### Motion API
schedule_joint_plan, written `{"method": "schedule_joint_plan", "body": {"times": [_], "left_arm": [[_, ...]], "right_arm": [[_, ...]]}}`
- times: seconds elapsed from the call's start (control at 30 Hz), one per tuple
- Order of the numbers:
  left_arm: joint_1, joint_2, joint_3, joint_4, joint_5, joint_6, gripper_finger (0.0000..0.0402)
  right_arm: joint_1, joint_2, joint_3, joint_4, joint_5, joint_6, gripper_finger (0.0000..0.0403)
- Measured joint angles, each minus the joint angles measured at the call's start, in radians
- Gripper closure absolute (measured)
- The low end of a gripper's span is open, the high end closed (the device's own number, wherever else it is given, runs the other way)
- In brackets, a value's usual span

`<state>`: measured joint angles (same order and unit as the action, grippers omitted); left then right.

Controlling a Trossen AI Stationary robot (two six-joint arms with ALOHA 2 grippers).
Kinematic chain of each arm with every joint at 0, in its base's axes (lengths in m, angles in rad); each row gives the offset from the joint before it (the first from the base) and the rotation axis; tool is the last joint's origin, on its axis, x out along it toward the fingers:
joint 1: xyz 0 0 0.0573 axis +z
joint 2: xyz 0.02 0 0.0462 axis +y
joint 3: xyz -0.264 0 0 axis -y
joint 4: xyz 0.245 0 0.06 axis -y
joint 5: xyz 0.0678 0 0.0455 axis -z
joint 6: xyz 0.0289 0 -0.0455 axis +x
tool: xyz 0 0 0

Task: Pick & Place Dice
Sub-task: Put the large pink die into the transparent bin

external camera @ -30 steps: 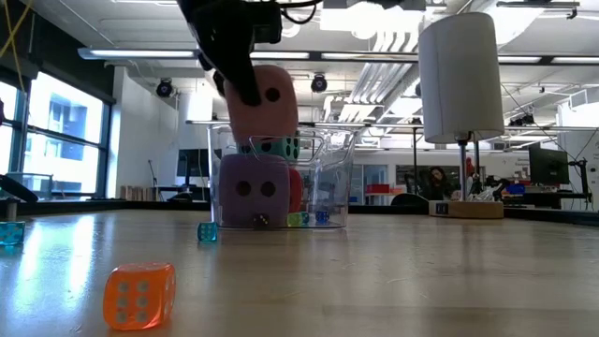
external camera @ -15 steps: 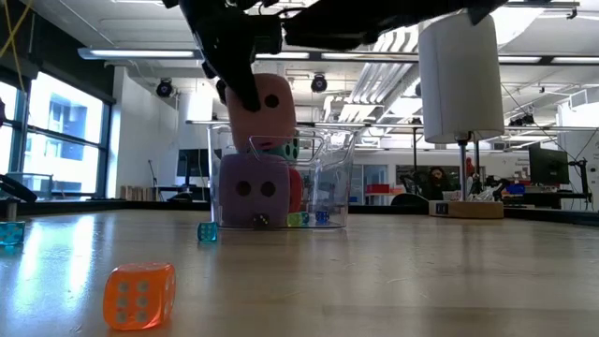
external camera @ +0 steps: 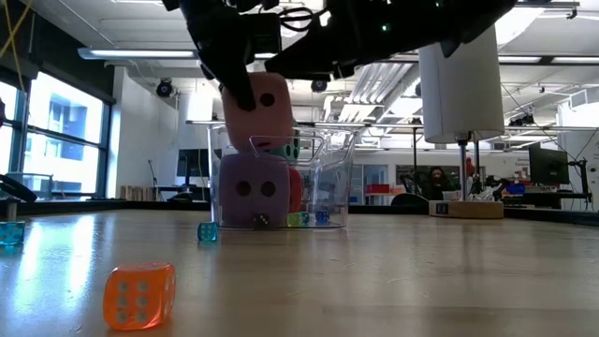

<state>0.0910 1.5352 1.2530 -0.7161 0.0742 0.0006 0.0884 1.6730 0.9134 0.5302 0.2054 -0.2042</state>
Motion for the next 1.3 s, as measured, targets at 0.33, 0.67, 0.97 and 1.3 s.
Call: {"method": "schedule_joint_plan", "body": {"times": [0.33,0.67,0.97,1.3], "left_arm": [[0.001,0.001,-0.001,0.01,-0.006,-0.001,0.0016],[0.001,0.002,-0.002,0.017,-0.009,-0.003,0.0016],[-0.008,0.002,-0.002,0.021,-0.011,-0.004,0.0016],[-0.022,0.001,-0.012,0.038,-0.011,-0.008,0.0016]], "right_arm": [[-0.036,-0.002,0.002,-0.067,-0.005,0.093,0.0133],[-0.051,0.017,0.002,-0.089,-0.002,0.097,0.0133],[-0.067,0.017,0.002,-0.12,-0.005,0.148,0.0133],[-0.068,0.017,0.002,-0.153,-0.003,0.156,0.0133]]}}
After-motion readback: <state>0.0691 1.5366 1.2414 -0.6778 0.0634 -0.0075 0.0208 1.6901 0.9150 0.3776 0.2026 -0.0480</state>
